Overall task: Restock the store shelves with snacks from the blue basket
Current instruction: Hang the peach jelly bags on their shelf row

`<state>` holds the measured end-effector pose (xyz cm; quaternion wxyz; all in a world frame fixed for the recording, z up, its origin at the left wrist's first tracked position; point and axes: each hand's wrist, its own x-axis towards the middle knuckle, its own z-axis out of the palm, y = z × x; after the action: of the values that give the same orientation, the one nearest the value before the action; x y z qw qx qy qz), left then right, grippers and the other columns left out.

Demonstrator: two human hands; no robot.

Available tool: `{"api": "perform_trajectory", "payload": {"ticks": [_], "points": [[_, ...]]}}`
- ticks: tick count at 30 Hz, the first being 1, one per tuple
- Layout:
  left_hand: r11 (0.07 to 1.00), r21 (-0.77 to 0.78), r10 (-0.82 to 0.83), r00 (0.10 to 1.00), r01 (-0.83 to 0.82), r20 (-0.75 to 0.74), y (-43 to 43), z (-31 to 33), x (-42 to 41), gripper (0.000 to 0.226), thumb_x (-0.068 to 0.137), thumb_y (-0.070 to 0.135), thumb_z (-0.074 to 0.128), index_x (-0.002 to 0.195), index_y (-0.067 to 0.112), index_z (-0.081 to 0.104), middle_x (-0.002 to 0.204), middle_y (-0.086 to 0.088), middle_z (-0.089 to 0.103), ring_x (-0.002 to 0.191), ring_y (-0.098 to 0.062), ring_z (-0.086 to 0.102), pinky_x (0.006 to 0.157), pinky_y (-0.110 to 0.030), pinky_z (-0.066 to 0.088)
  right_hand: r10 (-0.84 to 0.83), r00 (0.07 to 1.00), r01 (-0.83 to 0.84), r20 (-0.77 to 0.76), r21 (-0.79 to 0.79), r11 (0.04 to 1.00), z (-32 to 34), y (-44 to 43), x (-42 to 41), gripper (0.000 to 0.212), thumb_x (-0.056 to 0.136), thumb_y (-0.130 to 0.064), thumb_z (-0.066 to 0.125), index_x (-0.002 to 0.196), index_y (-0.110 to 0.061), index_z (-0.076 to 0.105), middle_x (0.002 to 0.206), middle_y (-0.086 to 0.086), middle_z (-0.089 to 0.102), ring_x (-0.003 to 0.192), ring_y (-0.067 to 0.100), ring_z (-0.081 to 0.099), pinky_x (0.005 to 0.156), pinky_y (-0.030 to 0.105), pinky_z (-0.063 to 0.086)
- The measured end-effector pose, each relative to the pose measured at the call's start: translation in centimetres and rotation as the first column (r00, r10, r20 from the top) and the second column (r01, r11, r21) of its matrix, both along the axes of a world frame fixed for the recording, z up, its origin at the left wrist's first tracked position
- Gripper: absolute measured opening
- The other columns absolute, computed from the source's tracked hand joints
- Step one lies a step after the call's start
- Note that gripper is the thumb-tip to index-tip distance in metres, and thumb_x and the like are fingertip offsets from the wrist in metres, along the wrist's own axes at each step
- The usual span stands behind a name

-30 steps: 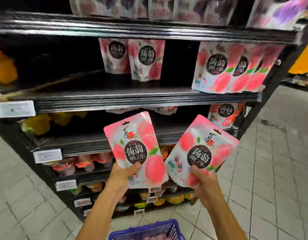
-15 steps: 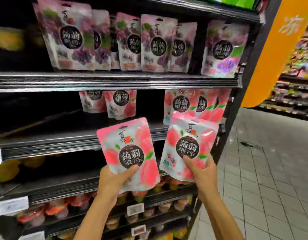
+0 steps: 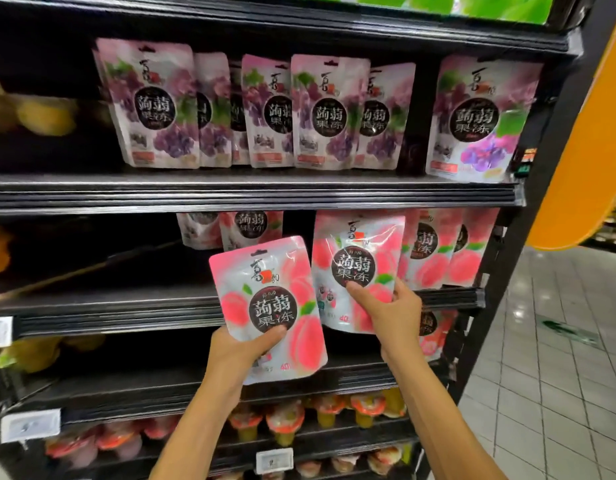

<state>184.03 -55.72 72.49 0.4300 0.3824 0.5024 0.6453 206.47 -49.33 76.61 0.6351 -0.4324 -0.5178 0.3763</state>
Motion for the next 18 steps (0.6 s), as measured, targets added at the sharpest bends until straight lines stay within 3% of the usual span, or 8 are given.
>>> {"api": "perform_trajectory", "payload": {"ticks": [3,7,11,12,14,16,18], "points": [[1.000,0.010,-0.013,1.000,0.013,-0.028,0.7,0.4,0.2,0.052,0.036,0.038,0.093,0.081,0.017,0.078,0.083,-0.012,0.077,0.070,-0.023,0.073,0.057,-0.029,0.058,0.037,0.999,-0.037,-0.026,-0.004,0.999,0.8,1.6,-0.8,0.033,0.066,-0.028,0.091,0.092,-0.018,0.074,0.087,-0.001,0.077,0.086,0.020,0.073,0.084,0.050,0.058],[0.998,0.052,-0.030,0.999,0.031,-0.021,1.1,0.6,0.3,0.045,0.044,0.027,0.097,0.084,0.020,0.079,0.088,-0.009,0.078,0.077,-0.022,0.075,0.058,-0.026,0.058,0.067,0.998,-0.067,-0.002,0.016,0.998,1.7,3.1,-1.9,0.026,0.067,-0.026,0.090,0.084,-0.018,0.073,0.085,0.001,0.077,0.085,0.023,0.073,0.083,0.051,0.058],[0.999,0.052,-0.002,1.000,0.002,0.003,0.9,0.3,0.2,0.054,0.047,0.027,0.093,0.096,0.013,0.074,0.094,-0.011,0.077,0.088,-0.029,0.074,0.069,-0.036,0.060,0.054,0.998,-0.056,0.029,0.058,0.997,2.2,4.2,-2.8,0.039,0.065,-0.032,0.090,0.083,-0.007,0.066,0.085,0.010,0.074,0.085,0.032,0.071,0.080,0.054,0.058],[0.999,0.050,0.003,1.000,-0.003,0.004,0.8,0.2,0.2,0.058,0.047,0.027,0.092,0.099,0.011,0.073,0.094,-0.012,0.077,0.089,-0.030,0.074,0.072,-0.038,0.059,0.057,0.998,-0.059,0.039,0.054,0.997,2.1,4.5,-3.1,0.046,0.065,-0.034,0.090,0.083,-0.002,0.061,0.090,0.015,0.073,0.090,0.035,0.069,0.083,0.055,0.056],[0.999,0.054,0.001,1.000,-0.001,-0.001,0.7,0.1,0.0,0.058,0.048,0.026,0.092,0.100,0.010,0.072,0.095,-0.012,0.077,0.089,-0.030,0.074,0.072,-0.039,0.059,0.056,0.995,-0.059,0.083,0.028,0.998,1.9,4.8,-3.6,0.053,0.066,-0.038,0.089,0.089,-0.010,0.050,0.103,0.015,0.068,0.102,0.032,0.063,0.097,0.055,0.050],[0.998,0.060,-0.002,1.000,0.003,-0.007,0.5,-0.1,-0.2,0.062,0.044,0.030,0.092,0.099,0.011,0.073,0.096,-0.012,0.077,0.090,-0.029,0.074,0.075,-0.040,0.059,0.037,0.989,-0.041,0.140,0.026,0.999,1.6,4.8,-3.7,0.060,0.068,-0.040,0.087,0.099,-0.020,0.040,0.103,0.003,0.051,0.102,0.023,0.053,0.101,0.047,0.046],[0.998,0.064,-0.003,1.000,0.003,-0.006,0.4,-0.3,-0.5,0.062,0.042,0.032,0.092,0.098,0.012,0.074,0.097,-0.013,0.077,0.090,-0.030,0.074,0.074,-0.039,0.060,0.027,0.977,-0.037,0.210,0.042,0.998,1.3,4.8,-3.3,0.057,0.070,-0.042,0.085,0.098,-0.022,0.039,0.100,-0.005,0.043,0.097,0.013,0.048,0.089,0.031,0.046]]}}
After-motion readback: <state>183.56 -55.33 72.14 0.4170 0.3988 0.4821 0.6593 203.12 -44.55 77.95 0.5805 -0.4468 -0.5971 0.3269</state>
